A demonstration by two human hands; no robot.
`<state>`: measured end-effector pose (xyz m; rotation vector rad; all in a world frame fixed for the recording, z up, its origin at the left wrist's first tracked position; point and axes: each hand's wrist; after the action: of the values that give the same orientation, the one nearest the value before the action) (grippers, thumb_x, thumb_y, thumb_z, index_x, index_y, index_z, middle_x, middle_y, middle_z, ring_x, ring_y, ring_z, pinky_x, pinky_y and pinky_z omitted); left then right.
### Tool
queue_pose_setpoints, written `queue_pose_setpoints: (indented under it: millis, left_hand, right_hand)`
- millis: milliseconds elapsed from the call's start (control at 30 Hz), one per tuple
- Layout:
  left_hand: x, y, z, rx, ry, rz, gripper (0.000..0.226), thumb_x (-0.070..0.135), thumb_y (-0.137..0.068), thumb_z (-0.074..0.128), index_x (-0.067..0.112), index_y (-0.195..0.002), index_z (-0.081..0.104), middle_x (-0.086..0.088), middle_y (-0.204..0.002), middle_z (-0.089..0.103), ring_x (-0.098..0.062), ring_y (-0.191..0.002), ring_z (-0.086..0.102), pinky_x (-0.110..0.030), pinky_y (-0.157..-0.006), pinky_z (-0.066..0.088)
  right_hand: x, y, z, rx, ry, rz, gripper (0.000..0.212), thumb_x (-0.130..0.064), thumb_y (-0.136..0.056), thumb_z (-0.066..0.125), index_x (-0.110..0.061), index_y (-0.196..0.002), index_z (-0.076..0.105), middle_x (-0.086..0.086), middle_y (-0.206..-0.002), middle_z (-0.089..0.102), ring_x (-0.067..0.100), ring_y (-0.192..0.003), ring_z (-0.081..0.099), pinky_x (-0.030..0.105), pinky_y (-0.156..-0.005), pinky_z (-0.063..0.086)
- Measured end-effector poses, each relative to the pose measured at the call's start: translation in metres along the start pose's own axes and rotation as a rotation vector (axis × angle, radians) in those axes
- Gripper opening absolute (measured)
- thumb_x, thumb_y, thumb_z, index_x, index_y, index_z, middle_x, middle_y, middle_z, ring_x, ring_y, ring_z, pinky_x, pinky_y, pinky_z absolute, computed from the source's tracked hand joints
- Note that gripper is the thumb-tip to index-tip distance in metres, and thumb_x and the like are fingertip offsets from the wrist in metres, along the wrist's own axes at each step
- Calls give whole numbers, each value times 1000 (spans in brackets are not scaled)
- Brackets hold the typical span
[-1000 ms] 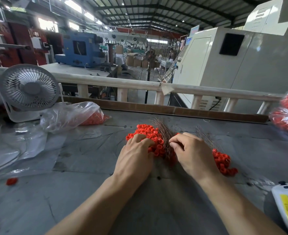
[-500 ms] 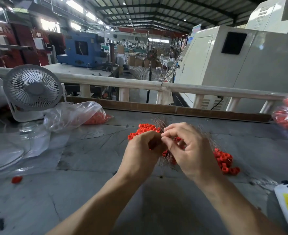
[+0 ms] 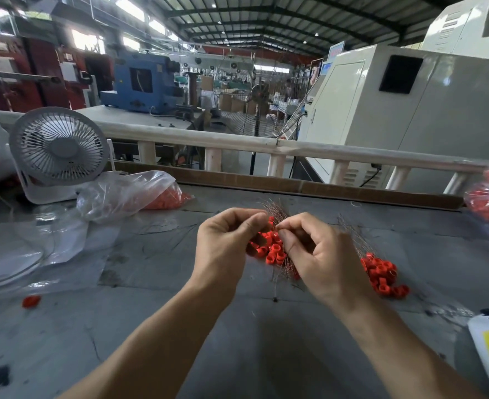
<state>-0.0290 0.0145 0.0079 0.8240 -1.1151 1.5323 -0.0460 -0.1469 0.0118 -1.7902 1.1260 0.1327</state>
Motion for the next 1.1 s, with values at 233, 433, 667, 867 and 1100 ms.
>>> queue_pose_setpoints:
  millis: [233, 433, 667, 867, 1100]
  left_hand:
    - [-13, -15, -24, 215, -514, 40, 12, 18, -94, 71, 23, -83, 74, 7, -73, 73, -6, -66, 65, -24, -62, 53]
    - [-27, -9, -19, 6, -1214, 131, 10, 33, -93, 66, 33, -102, 70, 12, -103, 64, -13, -98, 61, -31, -87, 45]
    - [-34, -13, -15, 48, -1361, 196, 17, 47, -92, 65, 34, -103, 67, 10, -108, 62, -15, -107, 58, -32, -94, 36]
    - [-32, -12, -14, 82, -1298, 214, 6, 38, -93, 64, 33, -97, 65, 11, -100, 64, -13, -100, 59, -30, -90, 38]
    - [-16, -3, -6, 99, -597, 102, 17, 13, -87, 76, 27, -94, 68, 9, -82, 72, -5, -74, 68, -28, -72, 59]
  right_hand:
    - [1, 2, -8, 220, -27, -18, 9, -16, -97, 68, -23, -93, 71, -11, -71, 66, 9, -61, 63, 20, -54, 47]
    - [-3, 2, -11, 270, 62, -54, 8, -26, -95, 65, -24, -96, 73, -20, -64, 60, 6, -61, 62, 18, -58, 45]
    - [-5, 3, -8, 221, 97, -60, 8, -24, -94, 65, -24, -94, 73, -16, -62, 60, 7, -61, 61, 22, -56, 47]
    - [-2, 3, -8, 217, 115, -67, 8, -14, -94, 70, -22, -94, 73, -11, -70, 67, 10, -65, 63, 27, -61, 49]
    - [-3, 4, -9, 167, 27, -19, 11, -27, -92, 65, -31, -98, 73, -14, -73, 67, 8, -67, 65, 17, -58, 48]
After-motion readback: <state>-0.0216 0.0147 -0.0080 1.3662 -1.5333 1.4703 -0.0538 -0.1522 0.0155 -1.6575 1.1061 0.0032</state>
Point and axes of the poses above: each hand's wrist, its own y-axis away from the middle knuckle, its own z-axis out of the palm, x = y × z
